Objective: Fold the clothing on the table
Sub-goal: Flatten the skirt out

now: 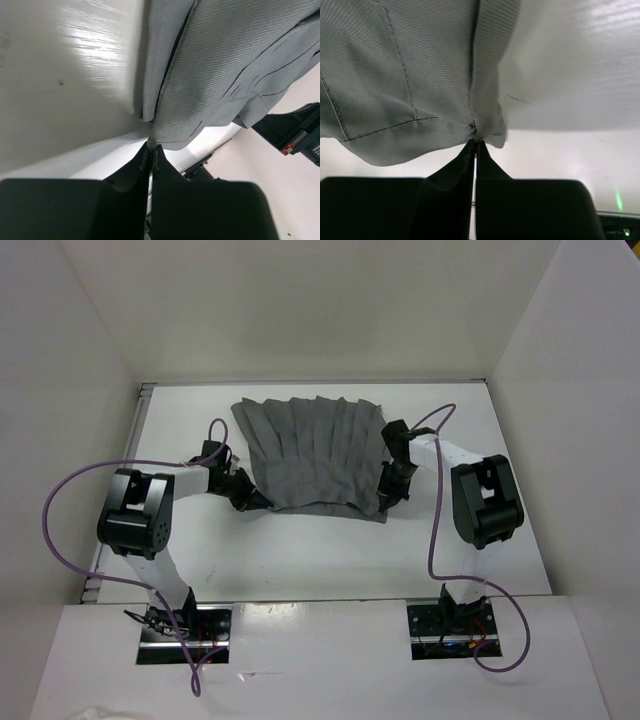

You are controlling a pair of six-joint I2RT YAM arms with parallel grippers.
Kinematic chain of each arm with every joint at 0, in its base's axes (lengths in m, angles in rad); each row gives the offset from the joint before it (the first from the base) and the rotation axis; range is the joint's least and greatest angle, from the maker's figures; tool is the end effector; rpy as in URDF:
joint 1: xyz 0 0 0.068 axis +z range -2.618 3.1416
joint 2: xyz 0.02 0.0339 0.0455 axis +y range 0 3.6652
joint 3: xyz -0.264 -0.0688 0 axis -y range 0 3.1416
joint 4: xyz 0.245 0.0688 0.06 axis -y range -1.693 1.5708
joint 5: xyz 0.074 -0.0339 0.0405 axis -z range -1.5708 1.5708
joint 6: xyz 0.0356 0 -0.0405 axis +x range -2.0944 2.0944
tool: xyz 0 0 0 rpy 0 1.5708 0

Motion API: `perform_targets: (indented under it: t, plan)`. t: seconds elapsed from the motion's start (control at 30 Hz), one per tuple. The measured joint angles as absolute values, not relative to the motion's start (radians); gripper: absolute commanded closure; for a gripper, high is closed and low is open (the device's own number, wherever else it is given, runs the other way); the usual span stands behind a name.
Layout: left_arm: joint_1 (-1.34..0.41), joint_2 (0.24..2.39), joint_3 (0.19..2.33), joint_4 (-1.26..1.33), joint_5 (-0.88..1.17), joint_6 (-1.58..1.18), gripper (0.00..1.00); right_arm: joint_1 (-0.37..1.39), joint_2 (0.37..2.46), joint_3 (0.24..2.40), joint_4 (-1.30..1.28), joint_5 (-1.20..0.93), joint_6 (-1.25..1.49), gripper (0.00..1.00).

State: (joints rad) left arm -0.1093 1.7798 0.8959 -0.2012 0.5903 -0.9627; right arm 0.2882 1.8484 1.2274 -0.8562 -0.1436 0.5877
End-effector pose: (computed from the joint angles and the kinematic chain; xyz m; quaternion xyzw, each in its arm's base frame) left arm 0.3208 -0.0551 0.1288 -0.3207 0.8744 -0.3602 0.0536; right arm 0.3214 0.1006 0.1649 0.1453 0.9857 0.0847 0.0119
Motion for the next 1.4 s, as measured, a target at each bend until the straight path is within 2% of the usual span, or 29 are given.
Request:
perform_targets:
  t: [0.27,0.57,0.6,0.7,0.8,1.0,1.2,1.4]
  plan:
    - [-0.025,1.748,0.899,-0.272,0.585,-0.906,1.0,0.274,1.695,1.213,-0.938,0.023,0.632,1.0]
    - [-0.018,1.717,0.895,-0.315,0.628,-0.862,1.0,0.255,1.682,1.174,-0.938,0.03,0.666,1.0]
    - [-0.017,1.716,0.892,-0.317,0.628,-0.86,1.0,0.255,1.684,1.172,-0.937,0.028,0.666,0.93]
    - [-0.004,1.708,0.871,-0.323,0.61,-0.841,1.0,0.247,1.697,1.164,-0.949,0.062,0.654,0.61]
    - [0.038,1.692,0.846,-0.329,0.593,-0.831,1.0,0.21,1.697,1.148,-0.982,0.098,0.637,0.47]
    - [0.049,1.674,0.831,-0.328,0.582,-0.813,0.97,0.196,1.657,1.148,-0.998,0.063,0.624,0.42]
    - [0.049,1.679,0.83,-0.318,0.589,-0.812,0.94,0.213,1.666,1.148,-0.961,-0.111,0.597,0.4]
    - [0.049,1.693,0.835,-0.313,0.6,-0.811,0.69,0.296,1.75,1.166,-0.92,-0.228,0.582,0.38]
